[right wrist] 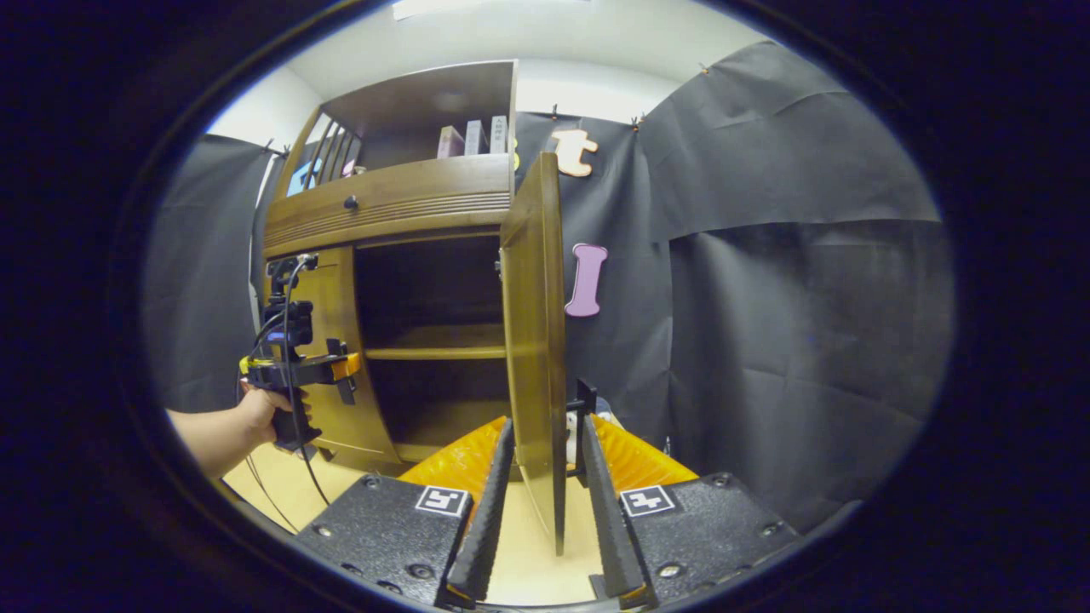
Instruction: Open the right door of the double-door shoe cabinet with the right hand, and open the left door with the left hand.
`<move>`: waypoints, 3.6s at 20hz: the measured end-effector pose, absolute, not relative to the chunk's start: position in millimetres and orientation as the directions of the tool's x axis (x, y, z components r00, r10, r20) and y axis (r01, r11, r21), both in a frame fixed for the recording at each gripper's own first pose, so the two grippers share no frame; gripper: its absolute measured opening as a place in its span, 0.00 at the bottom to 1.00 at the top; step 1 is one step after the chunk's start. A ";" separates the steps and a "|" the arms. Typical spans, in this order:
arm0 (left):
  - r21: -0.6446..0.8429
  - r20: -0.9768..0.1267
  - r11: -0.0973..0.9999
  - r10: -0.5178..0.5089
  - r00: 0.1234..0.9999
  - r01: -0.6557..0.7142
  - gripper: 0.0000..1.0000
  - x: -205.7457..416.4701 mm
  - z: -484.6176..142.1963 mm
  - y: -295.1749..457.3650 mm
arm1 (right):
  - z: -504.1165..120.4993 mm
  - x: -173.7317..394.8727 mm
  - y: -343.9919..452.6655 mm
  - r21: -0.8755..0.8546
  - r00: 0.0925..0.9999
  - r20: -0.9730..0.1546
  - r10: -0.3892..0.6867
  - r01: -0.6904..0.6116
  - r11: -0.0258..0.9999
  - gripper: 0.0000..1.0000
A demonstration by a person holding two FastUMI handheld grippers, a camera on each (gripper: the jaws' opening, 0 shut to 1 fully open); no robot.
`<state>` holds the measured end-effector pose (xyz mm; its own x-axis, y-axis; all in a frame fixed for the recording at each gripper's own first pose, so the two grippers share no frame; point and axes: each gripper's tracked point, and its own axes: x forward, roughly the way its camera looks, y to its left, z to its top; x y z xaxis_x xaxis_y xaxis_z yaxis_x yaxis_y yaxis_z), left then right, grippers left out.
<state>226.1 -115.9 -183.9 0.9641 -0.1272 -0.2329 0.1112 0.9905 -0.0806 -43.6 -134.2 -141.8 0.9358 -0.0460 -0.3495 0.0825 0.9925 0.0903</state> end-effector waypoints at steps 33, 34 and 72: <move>-0.067 -0.195 0.993 -0.112 0.974 0.101 0.22 104.4 -168.3 -61.1 | -166.6 0.5 -24.9 0.087 0.906 -0.396 0.149 -0.125 0.988 0.55; -0.058 -0.190 0.994 -0.102 0.976 0.093 0.22 100.0 -167.4 -56.7 | -167.6 1.9 -22.5 0.090 0.903 -0.401 0.155 -0.130 0.987 0.55; -0.024 -0.262 0.959 0.267 0.927 -0.283 0.00 -24.2 -173.0 152.9 | -165.6 32.7 42.4 0.072 0.877 -0.409 0.253 -0.245 0.967 0.64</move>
<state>-24.2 152.9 -173.0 0.9273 0.2671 -0.2622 -0.2829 0.9589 -0.0237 32.7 42.4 -165.6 0.8770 0.2527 -0.4088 -0.2449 0.9669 0.0722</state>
